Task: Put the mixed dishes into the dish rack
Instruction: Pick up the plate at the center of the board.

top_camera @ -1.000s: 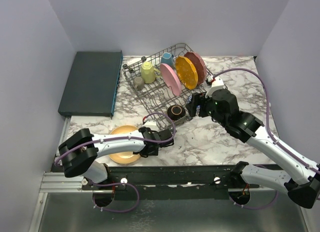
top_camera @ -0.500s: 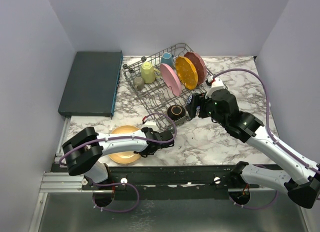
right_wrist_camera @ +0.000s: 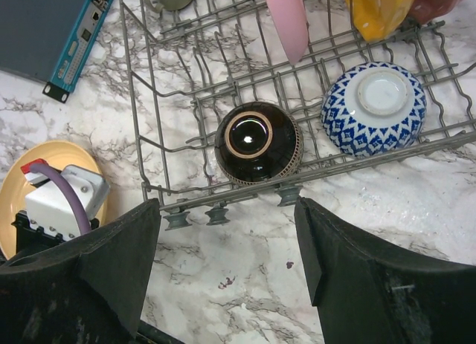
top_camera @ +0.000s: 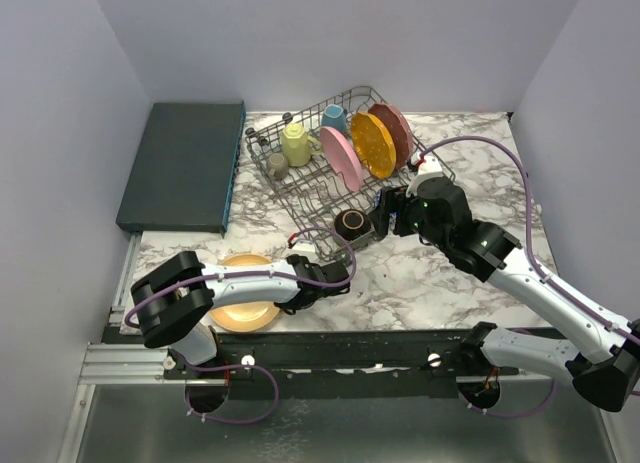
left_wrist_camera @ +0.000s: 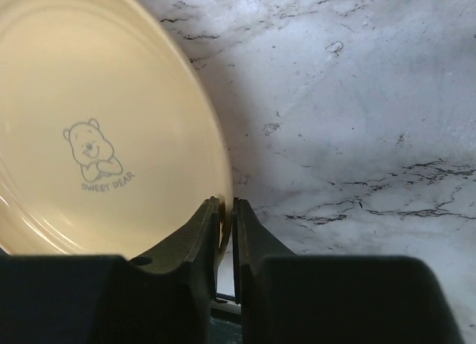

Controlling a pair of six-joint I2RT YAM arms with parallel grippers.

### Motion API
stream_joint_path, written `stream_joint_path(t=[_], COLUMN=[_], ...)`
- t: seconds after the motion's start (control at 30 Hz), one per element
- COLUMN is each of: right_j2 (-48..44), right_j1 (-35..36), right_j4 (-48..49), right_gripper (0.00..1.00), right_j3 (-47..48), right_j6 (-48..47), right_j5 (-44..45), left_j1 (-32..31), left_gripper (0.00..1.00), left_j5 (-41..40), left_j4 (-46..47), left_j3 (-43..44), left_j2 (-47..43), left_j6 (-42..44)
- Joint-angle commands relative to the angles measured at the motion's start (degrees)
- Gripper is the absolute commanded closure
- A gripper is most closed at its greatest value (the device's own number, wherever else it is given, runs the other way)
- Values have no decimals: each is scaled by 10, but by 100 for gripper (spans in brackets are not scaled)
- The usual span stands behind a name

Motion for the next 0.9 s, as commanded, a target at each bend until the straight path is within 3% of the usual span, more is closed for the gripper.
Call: stream_joint_path(t=[0.0, 0.23, 0.87], right_j2=[3, 3, 22], right_j1=[0, 0, -1], right_j4=[-2, 4, 22], right_gripper=[22, 22, 21], right_j3=[3, 1, -7], right_j6=[6, 7, 29], right_j5=[-9, -12, -73], left_j1=[-2, -9, -42], left_gripper=[86, 100, 100], left_j5=[-11, 3, 58], left_j4=[5, 4, 5], left_j3=[-4, 13, 80], left_j2=[-2, -46, -183], left_j6=[5, 29, 124])
